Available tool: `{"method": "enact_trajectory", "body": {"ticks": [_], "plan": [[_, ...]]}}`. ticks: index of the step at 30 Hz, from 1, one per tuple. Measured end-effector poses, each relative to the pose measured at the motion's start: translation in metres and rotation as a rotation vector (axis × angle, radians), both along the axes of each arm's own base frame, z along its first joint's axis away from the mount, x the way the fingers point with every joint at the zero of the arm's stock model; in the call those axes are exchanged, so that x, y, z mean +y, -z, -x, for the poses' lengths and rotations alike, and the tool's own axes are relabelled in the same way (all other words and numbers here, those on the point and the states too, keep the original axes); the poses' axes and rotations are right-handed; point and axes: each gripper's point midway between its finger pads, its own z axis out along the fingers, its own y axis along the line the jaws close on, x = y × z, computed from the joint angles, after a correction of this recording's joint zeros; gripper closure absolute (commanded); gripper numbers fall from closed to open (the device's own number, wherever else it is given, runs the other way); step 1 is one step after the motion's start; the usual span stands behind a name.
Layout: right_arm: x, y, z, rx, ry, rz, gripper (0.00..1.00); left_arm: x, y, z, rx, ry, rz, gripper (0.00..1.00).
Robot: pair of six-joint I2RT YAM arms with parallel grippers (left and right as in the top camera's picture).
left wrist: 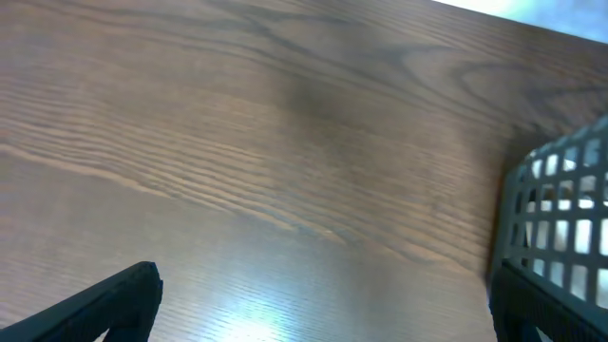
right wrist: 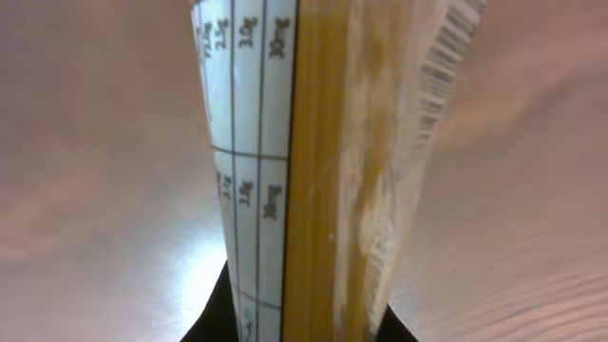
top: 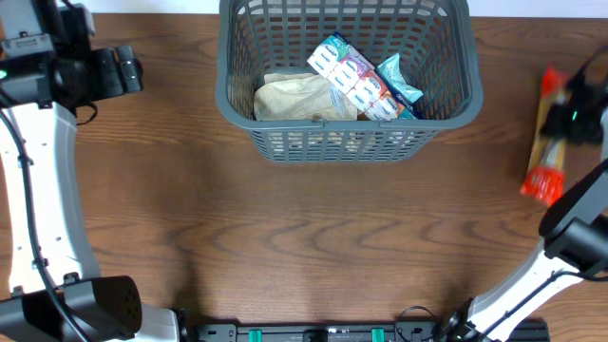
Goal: Pack container
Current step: 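Lift the pasta package with the right gripper and drop it into the basket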
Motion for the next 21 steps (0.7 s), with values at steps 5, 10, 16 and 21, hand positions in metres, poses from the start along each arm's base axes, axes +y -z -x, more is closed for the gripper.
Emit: {"method": "enact_trajectory", "body": {"ticks": [5, 10, 16, 21], "plan": [[0.021, -0.145, -0.056, -0.295, -0.098, 0.171, 0.99, 0.011, 0.0, 0.002, 0.0, -0.026, -0.001, 0.01], [0.111, -0.287, -0.063, -0.558, -0.382, 0.322, 0.99, 0.013, 0.0, 0.003, 0.001, -0.031, -0.002, 0.01], [0.268, -0.335, -0.044, -0.673, -0.908, 0.39, 0.99, 0.013, 0.0, 0.003, 0.0, -0.031, -0.001, 0.01], [0.364, -0.31, -0.035, -0.664, -1.296, 0.398, 0.99, 0.013, 0.0, 0.003, 0.0, -0.031, -0.001, 0.01]]}}
